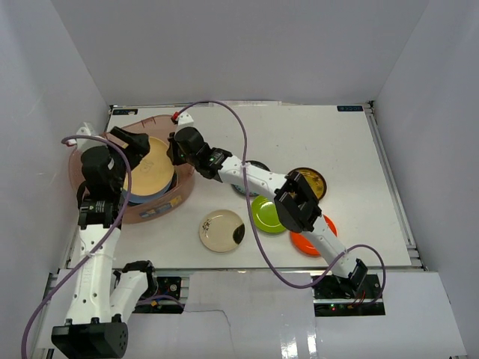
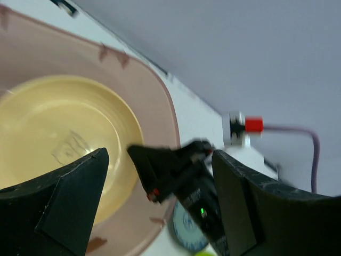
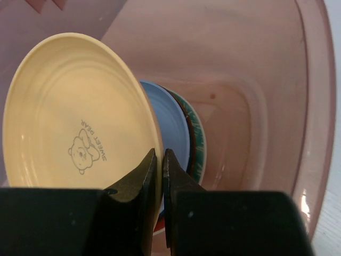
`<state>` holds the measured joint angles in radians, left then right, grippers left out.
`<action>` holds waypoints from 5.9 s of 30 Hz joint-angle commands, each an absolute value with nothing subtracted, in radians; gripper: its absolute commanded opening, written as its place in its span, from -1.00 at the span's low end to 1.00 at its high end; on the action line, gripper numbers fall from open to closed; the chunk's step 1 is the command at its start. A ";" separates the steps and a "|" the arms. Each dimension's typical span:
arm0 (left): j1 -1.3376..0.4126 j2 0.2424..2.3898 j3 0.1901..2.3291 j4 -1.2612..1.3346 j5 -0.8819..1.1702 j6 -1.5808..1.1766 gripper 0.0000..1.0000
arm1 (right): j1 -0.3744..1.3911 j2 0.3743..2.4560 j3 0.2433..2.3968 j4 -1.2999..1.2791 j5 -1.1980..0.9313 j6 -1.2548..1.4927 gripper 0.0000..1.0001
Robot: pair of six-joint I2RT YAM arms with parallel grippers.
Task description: Place the plates into the plastic bin on the countertop
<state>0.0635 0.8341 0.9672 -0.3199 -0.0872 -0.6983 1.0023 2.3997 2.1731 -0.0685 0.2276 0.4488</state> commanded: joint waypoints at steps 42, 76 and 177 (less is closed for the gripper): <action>-0.942 1.014 0.563 -0.727 -0.446 -1.307 0.55 | -0.098 1.153 0.420 0.254 -0.147 0.541 0.15; -0.948 1.079 0.506 -0.485 -0.506 -1.210 -1.00 | -0.138 1.048 0.515 0.413 -0.339 0.747 -0.84; -0.795 1.716 1.114 -0.181 -0.463 -0.845 0.56 | 0.316 1.250 0.457 0.198 -0.212 0.331 -0.10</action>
<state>-0.8062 1.6833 1.0634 -0.2066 -0.3901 -0.8291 0.3145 1.2137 0.4137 0.1497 -0.1455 0.3473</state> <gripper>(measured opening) 0.782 0.459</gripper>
